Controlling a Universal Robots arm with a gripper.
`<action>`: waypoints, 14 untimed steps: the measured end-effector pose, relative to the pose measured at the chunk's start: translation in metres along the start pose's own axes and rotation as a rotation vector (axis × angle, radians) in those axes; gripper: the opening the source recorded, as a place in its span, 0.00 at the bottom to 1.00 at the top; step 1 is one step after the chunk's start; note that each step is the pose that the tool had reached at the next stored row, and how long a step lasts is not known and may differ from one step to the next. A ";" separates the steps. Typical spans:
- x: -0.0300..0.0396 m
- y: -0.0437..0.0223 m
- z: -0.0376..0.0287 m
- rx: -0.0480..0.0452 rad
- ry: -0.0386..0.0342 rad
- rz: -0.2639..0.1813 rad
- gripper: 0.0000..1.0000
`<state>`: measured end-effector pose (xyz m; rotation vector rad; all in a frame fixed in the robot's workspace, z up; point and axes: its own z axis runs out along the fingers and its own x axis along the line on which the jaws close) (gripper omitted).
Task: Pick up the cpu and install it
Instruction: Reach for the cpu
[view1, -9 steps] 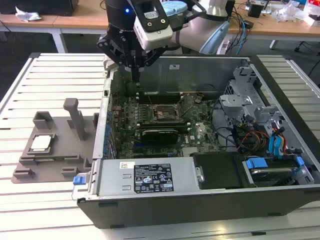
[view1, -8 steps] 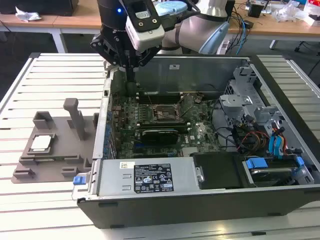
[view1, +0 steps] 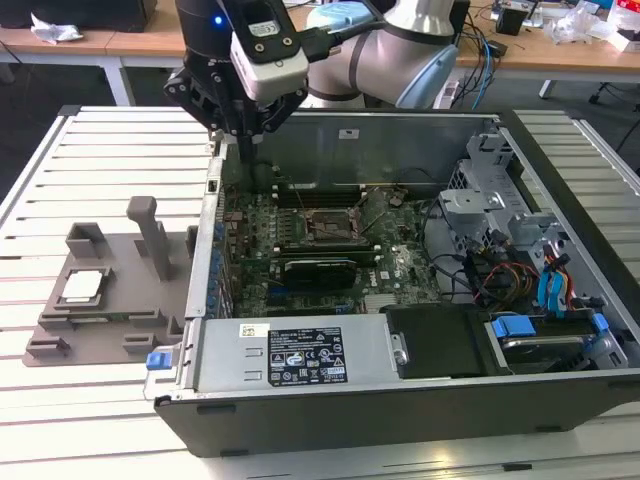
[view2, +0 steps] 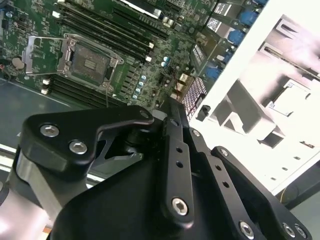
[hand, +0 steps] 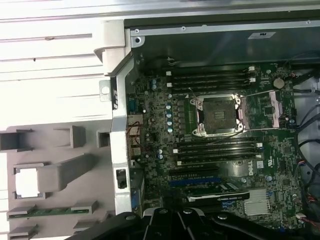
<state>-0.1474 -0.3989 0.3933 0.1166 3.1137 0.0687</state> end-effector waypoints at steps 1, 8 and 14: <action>0.0026 -0.0002 0.0000 -0.0001 0.0000 0.000 0.11; 0.0274 -0.0020 -0.0007 -0.0001 -0.0001 0.000 0.11; 0.0437 -0.0033 -0.0010 -0.0001 0.0000 0.000 0.11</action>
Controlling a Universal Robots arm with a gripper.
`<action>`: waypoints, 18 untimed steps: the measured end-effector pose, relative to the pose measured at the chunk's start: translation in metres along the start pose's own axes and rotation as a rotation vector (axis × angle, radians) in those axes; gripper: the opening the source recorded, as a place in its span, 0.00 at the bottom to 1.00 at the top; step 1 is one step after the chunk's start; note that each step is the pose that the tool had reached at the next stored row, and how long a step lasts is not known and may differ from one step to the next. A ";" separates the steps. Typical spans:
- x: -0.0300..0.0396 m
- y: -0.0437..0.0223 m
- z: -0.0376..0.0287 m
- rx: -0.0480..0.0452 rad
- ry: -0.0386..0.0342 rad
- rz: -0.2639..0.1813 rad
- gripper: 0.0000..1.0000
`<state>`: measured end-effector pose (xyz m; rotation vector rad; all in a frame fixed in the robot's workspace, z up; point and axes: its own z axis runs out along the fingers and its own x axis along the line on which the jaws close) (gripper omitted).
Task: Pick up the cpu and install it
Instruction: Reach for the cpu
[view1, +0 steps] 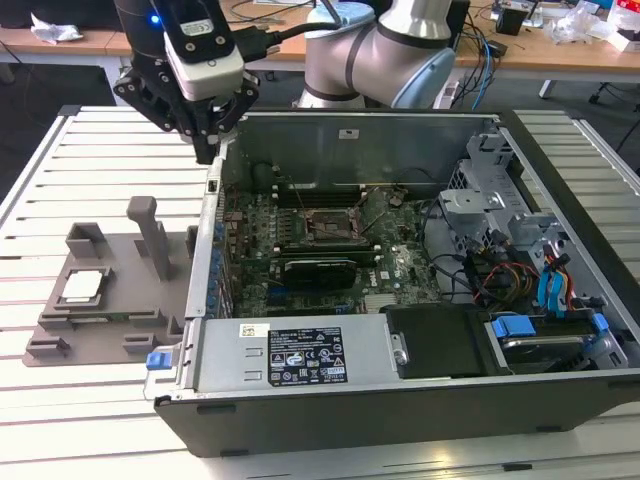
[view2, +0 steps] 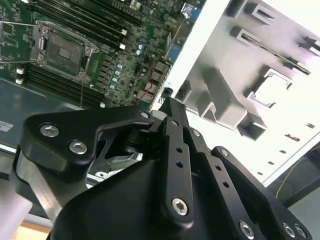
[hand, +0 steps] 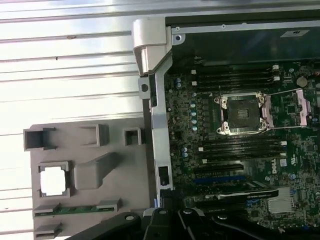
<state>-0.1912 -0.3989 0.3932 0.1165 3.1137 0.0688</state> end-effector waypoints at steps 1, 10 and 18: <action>0.0032 -0.0002 0.0000 0.0000 0.0000 0.000 0.11; 0.0302 -0.0022 -0.0006 0.0000 0.0000 0.000 0.11; 0.0813 -0.0061 -0.0015 0.0000 -0.0001 0.000 0.11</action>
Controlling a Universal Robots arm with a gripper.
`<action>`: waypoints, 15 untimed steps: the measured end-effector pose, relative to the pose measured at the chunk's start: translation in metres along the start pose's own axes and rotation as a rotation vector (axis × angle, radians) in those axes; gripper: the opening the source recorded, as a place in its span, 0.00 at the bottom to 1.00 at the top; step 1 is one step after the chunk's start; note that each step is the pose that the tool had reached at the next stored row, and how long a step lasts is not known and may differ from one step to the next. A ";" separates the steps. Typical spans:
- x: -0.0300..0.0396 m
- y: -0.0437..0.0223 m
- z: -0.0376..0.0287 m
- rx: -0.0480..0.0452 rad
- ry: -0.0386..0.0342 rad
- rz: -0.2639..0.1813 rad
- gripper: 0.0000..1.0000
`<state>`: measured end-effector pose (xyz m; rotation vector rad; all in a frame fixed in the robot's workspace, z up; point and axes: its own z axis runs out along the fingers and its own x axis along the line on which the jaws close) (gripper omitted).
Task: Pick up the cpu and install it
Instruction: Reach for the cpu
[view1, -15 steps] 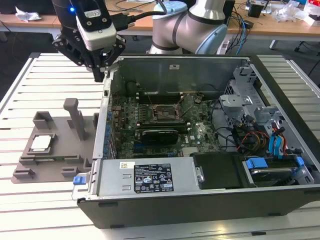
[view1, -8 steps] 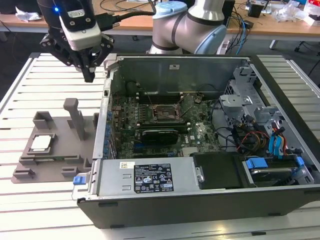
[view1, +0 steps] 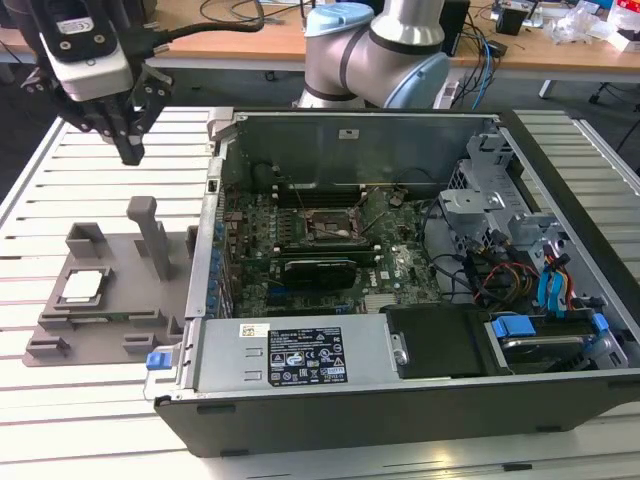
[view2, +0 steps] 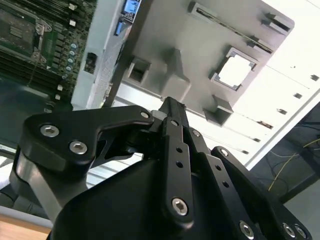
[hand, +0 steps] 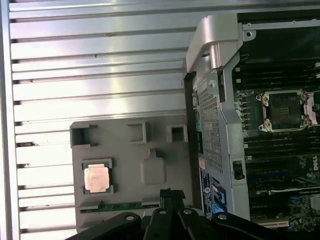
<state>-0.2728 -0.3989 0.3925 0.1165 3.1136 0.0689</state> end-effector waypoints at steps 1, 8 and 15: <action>0.0052 -0.0004 -0.0001 0.0000 0.0001 0.000 0.11; 0.0450 -0.0034 -0.0003 0.0000 0.0001 0.000 0.11; 0.0847 -0.0131 0.0004 0.0000 0.0001 0.000 0.11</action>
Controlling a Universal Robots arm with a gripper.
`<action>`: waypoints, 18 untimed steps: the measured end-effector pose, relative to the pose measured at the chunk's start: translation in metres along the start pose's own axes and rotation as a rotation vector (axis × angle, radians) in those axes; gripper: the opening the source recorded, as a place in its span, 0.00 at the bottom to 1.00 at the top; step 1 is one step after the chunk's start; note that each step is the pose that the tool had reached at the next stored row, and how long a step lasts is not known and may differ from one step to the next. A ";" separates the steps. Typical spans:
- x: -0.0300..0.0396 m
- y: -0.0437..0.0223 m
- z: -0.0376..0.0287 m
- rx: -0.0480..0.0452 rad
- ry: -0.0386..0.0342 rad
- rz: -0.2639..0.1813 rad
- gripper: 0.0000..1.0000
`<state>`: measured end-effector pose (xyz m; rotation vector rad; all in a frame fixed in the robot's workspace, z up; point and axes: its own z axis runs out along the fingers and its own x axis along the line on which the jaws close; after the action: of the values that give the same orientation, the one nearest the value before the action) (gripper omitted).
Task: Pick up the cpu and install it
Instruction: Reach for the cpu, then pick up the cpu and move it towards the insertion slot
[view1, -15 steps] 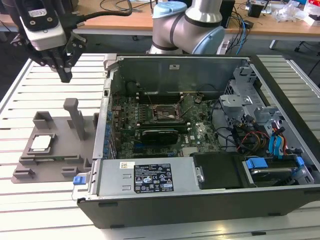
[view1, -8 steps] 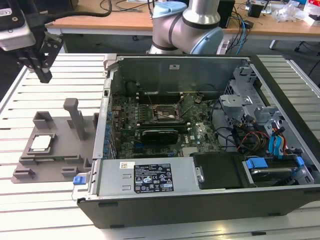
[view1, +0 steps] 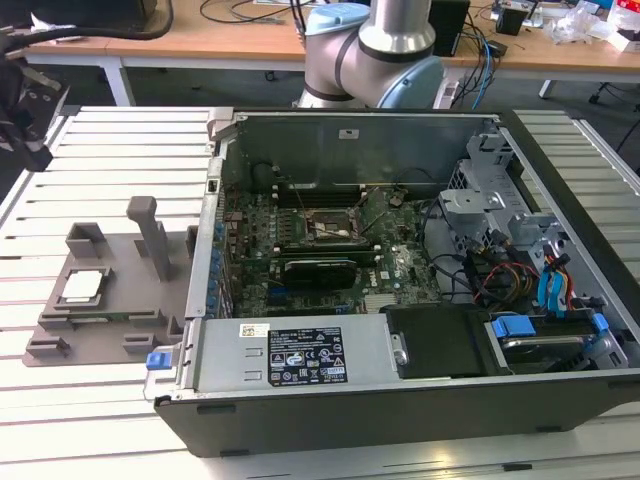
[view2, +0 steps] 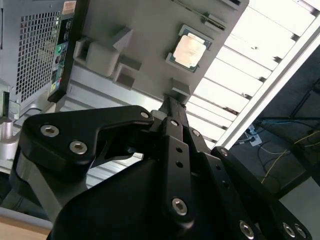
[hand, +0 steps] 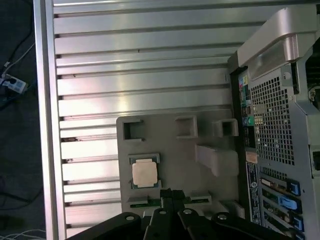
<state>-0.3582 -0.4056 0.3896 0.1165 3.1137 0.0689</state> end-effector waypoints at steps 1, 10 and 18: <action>0.0028 -0.0023 0.0002 0.0001 0.0000 0.000 0.11; 0.0130 -0.0091 0.0032 0.0010 0.0000 0.000 0.11; 0.0133 -0.0091 0.0033 0.0010 -0.0001 0.000 0.11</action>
<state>-0.3720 -0.4135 0.3856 0.1166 3.1136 0.0673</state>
